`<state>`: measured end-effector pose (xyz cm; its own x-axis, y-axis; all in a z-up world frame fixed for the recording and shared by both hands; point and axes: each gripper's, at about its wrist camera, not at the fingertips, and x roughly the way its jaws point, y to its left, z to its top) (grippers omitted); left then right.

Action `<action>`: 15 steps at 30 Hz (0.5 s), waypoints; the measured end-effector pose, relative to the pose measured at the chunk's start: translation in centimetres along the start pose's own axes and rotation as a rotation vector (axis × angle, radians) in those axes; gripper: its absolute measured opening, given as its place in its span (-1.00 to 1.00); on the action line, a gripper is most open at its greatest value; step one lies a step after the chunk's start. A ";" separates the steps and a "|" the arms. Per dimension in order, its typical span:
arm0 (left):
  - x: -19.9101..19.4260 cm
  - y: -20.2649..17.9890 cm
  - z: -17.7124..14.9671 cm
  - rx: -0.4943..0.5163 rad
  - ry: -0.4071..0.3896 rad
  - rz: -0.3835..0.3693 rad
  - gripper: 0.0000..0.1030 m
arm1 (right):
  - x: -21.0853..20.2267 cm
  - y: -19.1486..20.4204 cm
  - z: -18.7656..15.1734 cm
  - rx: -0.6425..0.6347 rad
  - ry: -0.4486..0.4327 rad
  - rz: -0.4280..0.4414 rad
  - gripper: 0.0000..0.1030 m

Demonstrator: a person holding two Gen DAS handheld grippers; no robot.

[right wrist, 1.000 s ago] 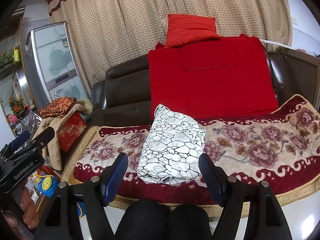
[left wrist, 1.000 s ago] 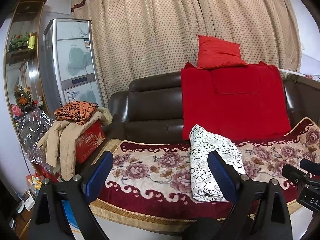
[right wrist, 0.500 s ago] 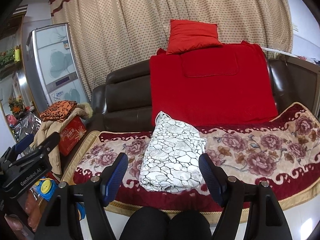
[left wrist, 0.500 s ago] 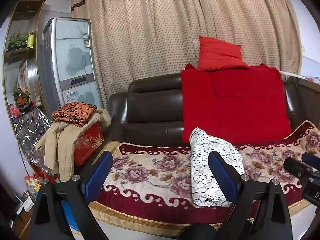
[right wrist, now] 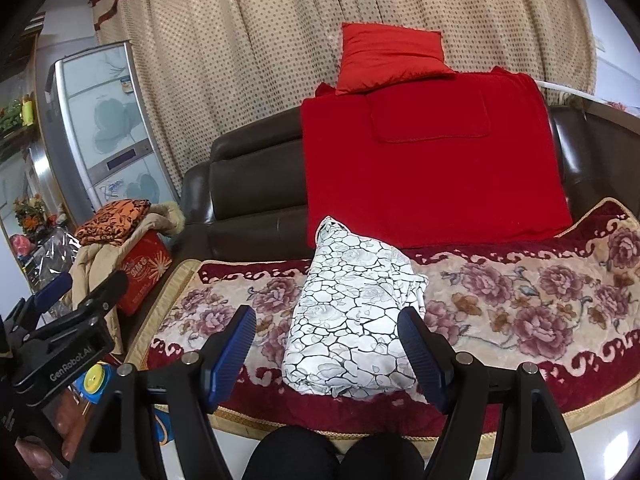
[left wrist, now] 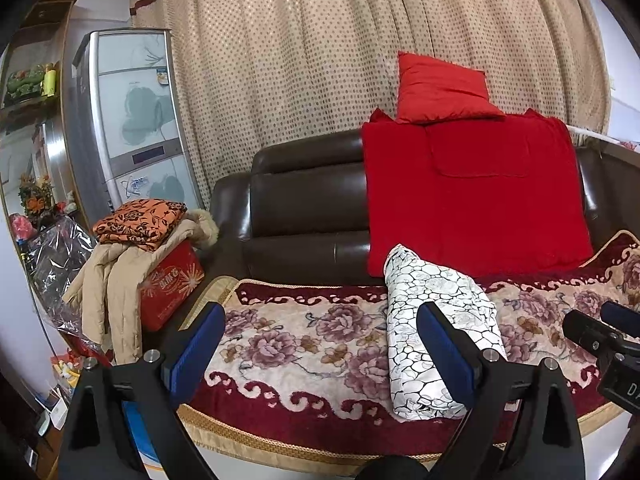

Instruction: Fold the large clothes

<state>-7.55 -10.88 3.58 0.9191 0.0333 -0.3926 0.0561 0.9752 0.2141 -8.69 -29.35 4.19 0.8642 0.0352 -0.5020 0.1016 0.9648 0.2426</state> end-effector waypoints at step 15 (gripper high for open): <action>3.7 0.3 -0.3 0.000 0.053 -0.025 0.87 | 4.2 0.1 0.0 0.027 0.047 -0.004 0.49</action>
<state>-4.26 -10.39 1.98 0.8954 0.0202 -0.4447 0.0791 0.9759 0.2035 -5.09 -29.06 2.12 0.8397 0.0445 -0.5413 0.1184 0.9577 0.2624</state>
